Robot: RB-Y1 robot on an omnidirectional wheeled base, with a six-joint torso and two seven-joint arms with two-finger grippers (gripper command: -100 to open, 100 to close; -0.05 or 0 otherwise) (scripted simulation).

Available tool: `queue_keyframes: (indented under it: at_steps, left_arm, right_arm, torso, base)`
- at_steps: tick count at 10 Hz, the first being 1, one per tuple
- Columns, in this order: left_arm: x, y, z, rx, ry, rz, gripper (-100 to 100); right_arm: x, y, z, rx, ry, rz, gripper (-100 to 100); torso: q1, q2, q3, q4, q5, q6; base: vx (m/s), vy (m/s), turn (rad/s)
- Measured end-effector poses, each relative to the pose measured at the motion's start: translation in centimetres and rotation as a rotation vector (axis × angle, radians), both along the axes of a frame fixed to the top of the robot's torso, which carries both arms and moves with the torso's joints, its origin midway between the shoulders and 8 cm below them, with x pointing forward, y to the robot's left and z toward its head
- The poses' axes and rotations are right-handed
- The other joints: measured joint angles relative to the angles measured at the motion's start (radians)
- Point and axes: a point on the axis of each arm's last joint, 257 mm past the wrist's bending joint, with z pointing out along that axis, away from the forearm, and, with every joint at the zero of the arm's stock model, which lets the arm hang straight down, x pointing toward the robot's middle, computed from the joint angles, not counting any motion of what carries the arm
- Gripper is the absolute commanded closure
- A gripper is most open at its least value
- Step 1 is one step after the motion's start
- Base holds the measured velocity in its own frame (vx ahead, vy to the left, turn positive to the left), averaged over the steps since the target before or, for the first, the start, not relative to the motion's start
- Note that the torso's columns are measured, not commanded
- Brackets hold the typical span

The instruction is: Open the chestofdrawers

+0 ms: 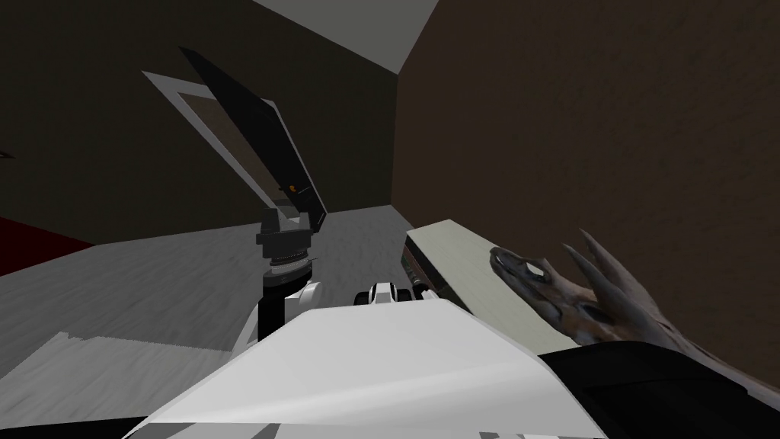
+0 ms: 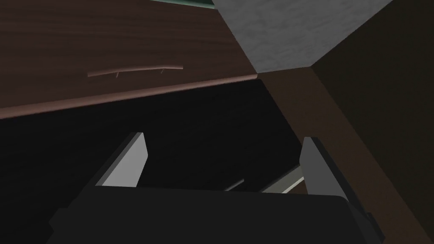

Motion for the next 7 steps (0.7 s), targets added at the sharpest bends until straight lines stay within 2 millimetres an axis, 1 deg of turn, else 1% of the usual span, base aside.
queue_keyframes:
  at_steps: [1,2,4,5,6,7]
  left_arm:
    - [0.0,0.0,0.0,0.0,0.0,0.0,0]
    - [0.0,0.0,0.0,0.0,0.0,0.0,0]
    - [0.0,0.0,0.0,0.0,0.0,0.0,0]
    - [0.0,0.0,0.0,0.0,0.0,0.0,0]
    - [0.0,0.0,0.0,0.0,0.0,0.0,0]
    - [0.0,0.0,0.0,0.0,0.0,0.0,0]
  right_arm:
    - [-0.1,-0.4,-0.4,-0.011,0.013,-0.007,-100]
    - [-1.0,-0.8,-1.5,-0.048,0.047,-0.004,-100]
    - [-2.6,-2.3,-3.4,-0.117,0.107,-0.01,-100]
    - [-3.4,-3.0,-4.3,-0.146,0.137,-0.015,-100]
    - [-3.8,-3.5,-4.6,-0.161,0.154,-0.025,-100]
    - [-4.6,-4.1,-5.5,-0.201,0.186,-0.025,-100]
  torso:
    - [-0.001,0.002,0.001,0.001,0.0,0.0]
    - [0.0,0.0,0.0,0.0,0.0,0.0]
    - [0.001,-0.003,-0.001,-0.001,0.0,0.0]
    - [0.0,-0.001,-0.001,0.0,0.0,0.0]
    - [-0.002,0.002,0.001,0.001,-0.001,0.0]
    - [0.0,0.0,0.001,0.0,-0.001,-0.001]
  base:
    - [0.06,0.051,0.108]
    - [0.071,0.046,0.062]
    - [0.097,0.067,0.075]
    - [0.037,0.025,-0.008]
    - [0.071,0.046,0.112]
    - [0.074,0.046,0.056]
